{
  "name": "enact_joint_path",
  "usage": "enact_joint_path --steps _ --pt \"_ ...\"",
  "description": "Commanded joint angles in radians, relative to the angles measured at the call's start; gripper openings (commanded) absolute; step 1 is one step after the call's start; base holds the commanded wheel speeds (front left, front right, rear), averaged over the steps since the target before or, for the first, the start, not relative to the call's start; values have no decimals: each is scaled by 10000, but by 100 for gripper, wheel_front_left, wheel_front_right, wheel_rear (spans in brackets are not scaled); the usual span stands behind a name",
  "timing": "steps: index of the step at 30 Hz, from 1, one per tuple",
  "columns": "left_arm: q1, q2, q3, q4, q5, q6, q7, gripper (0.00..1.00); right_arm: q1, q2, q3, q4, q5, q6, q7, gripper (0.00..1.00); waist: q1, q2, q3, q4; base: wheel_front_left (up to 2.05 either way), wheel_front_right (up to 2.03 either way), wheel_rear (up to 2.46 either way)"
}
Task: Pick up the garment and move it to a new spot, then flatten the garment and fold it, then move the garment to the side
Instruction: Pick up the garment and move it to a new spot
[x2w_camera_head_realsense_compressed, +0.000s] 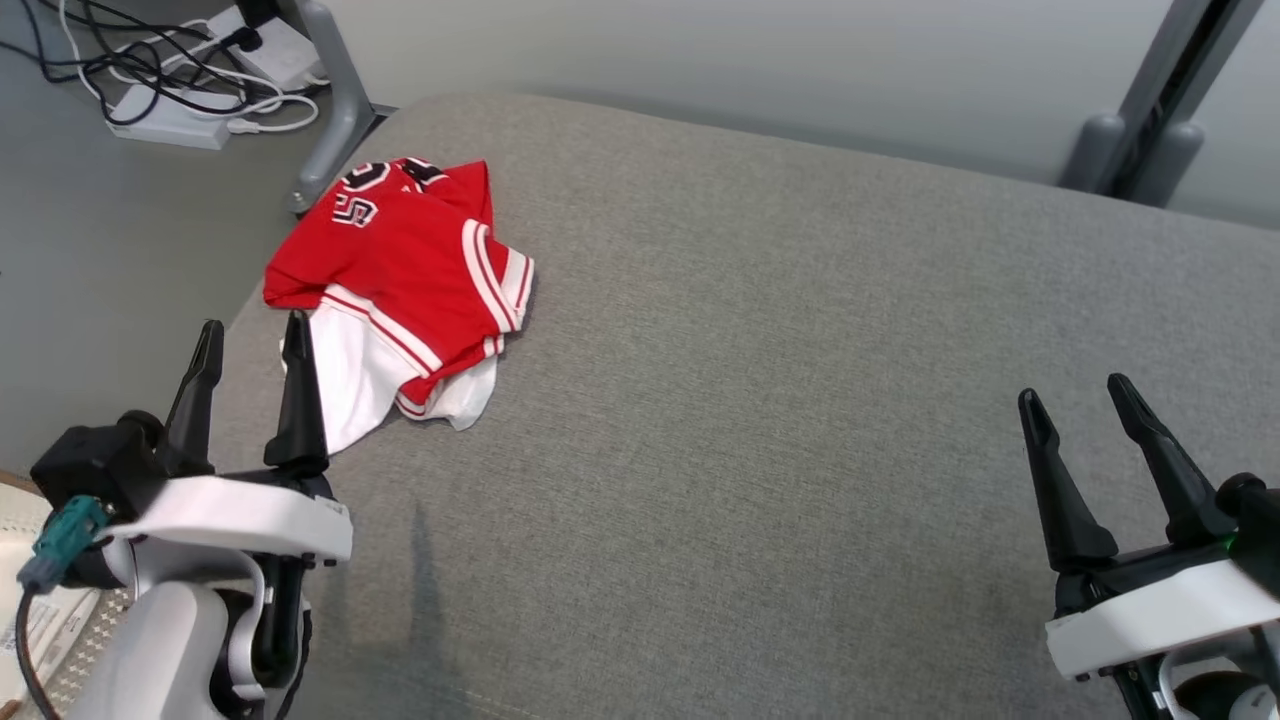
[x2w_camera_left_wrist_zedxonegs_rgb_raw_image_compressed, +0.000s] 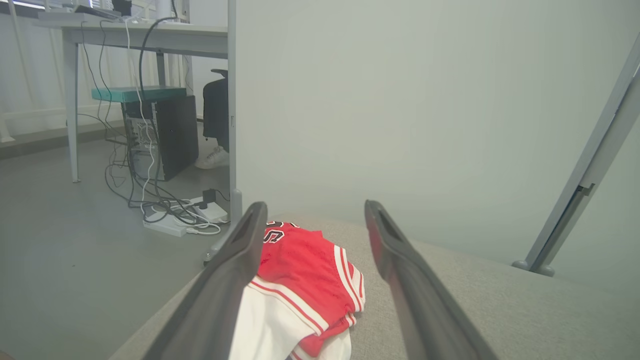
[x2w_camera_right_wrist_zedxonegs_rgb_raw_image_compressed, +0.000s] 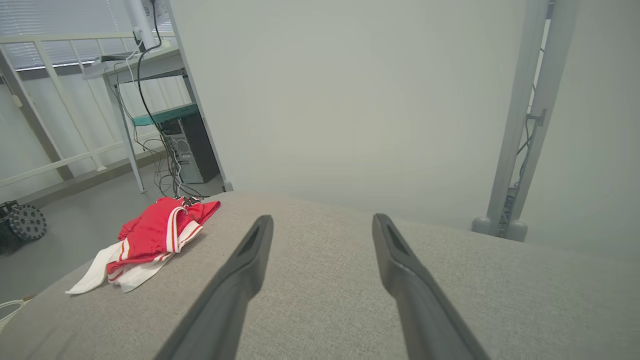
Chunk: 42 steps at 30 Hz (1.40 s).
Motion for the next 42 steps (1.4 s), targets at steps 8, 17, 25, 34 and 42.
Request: enact_joint_path --steps 8,17,25,34,42 --pt "-1669 -396 37 3266 -969 -1017 480 100 -534 -224 -66 -295 -132 -4 176 100 0 0 1708 -1205 0 0 0" --pt "-3735 -727 163 7728 -1592 -2225 448 100 -1174 -490 -11 -471 -124 -4 256 100 0 0 3057 -1822 0 0 0" --pt "-5156 -845 216 10329 -1586 -2862 -234 29 -1440 -554 -75 -506 -61 -4 198 100 0 0 3630 -2044 0 0 0" --pt "-5261 -422 708 9366 -810 -2673 -751 0 -1458 -454 -74 -229 -78 -4 -36 100 0 0 3118 -1986 0 0 0" --pt "-3455 -413 1521 6079 577 -1911 -752 0 -1312 -298 -166 14 -282 -4 -383 100 0 0 2125 -2262 0 0 0"
